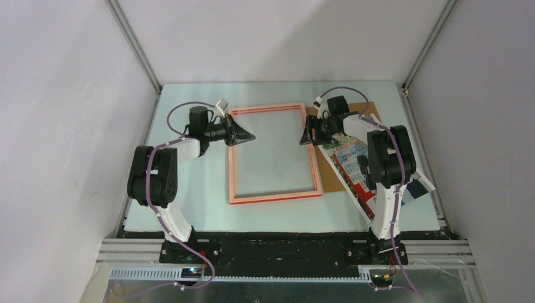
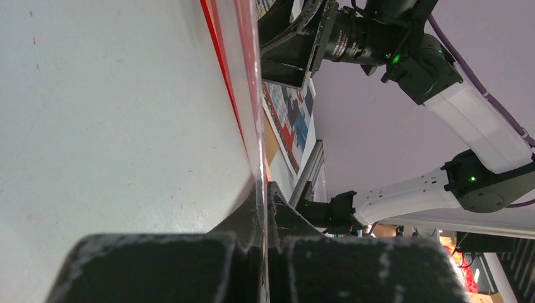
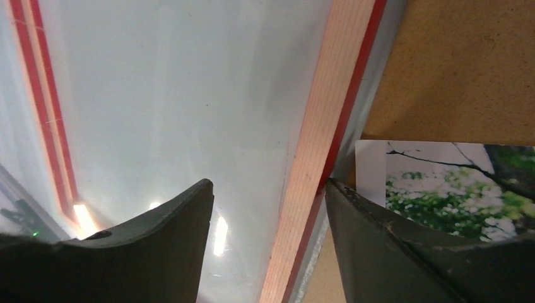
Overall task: Put the photo into the frame
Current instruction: Place the photo frame item in the photo frame.
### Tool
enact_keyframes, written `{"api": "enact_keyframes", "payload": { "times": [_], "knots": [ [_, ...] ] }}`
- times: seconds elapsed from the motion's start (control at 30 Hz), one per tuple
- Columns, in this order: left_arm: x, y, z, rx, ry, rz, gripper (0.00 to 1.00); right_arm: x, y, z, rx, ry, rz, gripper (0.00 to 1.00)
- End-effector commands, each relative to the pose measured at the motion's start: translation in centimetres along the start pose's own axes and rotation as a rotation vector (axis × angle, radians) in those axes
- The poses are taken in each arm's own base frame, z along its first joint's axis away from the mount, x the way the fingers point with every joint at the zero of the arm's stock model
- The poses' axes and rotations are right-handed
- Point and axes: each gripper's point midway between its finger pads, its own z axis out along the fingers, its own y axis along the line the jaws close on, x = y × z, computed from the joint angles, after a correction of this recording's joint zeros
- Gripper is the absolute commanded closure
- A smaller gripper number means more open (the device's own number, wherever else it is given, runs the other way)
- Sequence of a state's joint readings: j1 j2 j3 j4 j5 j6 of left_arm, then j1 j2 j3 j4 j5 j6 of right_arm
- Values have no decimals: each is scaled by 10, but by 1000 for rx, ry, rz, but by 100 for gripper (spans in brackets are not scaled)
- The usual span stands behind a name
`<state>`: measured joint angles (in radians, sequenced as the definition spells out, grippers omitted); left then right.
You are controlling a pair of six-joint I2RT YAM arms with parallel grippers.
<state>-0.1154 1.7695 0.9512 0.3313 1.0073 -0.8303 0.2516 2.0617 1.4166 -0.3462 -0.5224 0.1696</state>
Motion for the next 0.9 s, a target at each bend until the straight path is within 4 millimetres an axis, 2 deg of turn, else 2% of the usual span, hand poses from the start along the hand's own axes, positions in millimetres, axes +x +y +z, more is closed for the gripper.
{"api": "enact_keyframes", "payload": {
  "times": [0.0, 0.6, 0.87],
  "knots": [
    [-1, -10, -1, 53, 5, 30, 100, -10, -7, -1, 63, -22, -37, 32],
    [4, 1, 0, 37, 1, -20, 100, -13, -16, -2, 102, -34, -35, 52],
    [4, 0, -2, 41, -5, -52, 100, -13, -20, -2, 120, -33, -32, 56]
  ]
}}
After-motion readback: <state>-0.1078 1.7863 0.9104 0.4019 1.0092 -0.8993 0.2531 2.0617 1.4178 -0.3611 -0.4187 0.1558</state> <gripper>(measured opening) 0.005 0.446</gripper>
